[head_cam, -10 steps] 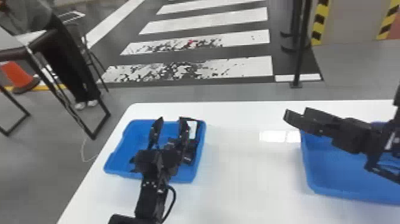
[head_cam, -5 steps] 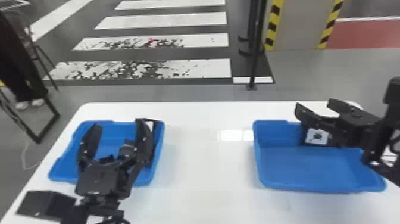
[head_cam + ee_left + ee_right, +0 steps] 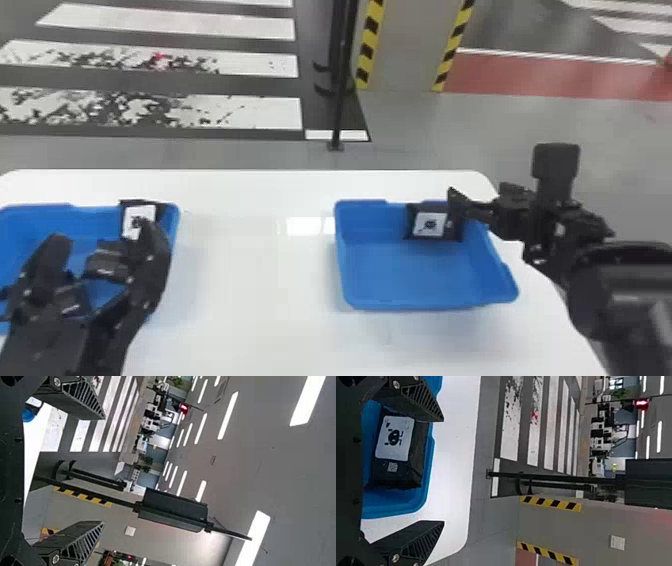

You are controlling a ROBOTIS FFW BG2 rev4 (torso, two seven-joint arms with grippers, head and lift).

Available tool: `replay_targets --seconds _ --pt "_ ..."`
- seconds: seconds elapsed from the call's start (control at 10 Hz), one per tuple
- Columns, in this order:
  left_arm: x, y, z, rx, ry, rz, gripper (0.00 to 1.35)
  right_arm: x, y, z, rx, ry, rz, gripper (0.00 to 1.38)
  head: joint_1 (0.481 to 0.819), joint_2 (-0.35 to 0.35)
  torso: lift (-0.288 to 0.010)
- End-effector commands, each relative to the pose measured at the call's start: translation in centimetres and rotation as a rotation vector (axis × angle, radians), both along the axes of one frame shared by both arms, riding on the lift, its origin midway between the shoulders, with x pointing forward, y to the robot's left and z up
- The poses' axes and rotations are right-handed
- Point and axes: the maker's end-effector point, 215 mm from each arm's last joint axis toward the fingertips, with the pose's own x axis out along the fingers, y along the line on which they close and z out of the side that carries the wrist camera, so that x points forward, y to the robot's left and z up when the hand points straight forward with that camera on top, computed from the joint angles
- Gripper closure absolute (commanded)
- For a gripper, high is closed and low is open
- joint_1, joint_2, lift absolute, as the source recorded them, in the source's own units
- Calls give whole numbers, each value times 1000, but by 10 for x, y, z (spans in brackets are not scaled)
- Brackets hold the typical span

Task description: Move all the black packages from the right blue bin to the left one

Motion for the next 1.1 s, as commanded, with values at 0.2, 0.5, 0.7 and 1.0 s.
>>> replay_targets --seconds 0.2,0.5,0.7,1.0 --pt "2 -4 -1 1 5 -12 99 19 7 -36 50 68 26 111 695 -165 -132" --pt "2 -6 0 2 2 -15 99 33 24 -59 103 101 68 108 695 -147 -132" --pt "3 -7 1 1 -2 -20 99 35 27 -70 106 121 71 102 695 -137 -132" --pt "3 -7 1 1 -1 -21 99 32 26 -96 138 171 59 94 695 -135 -132"
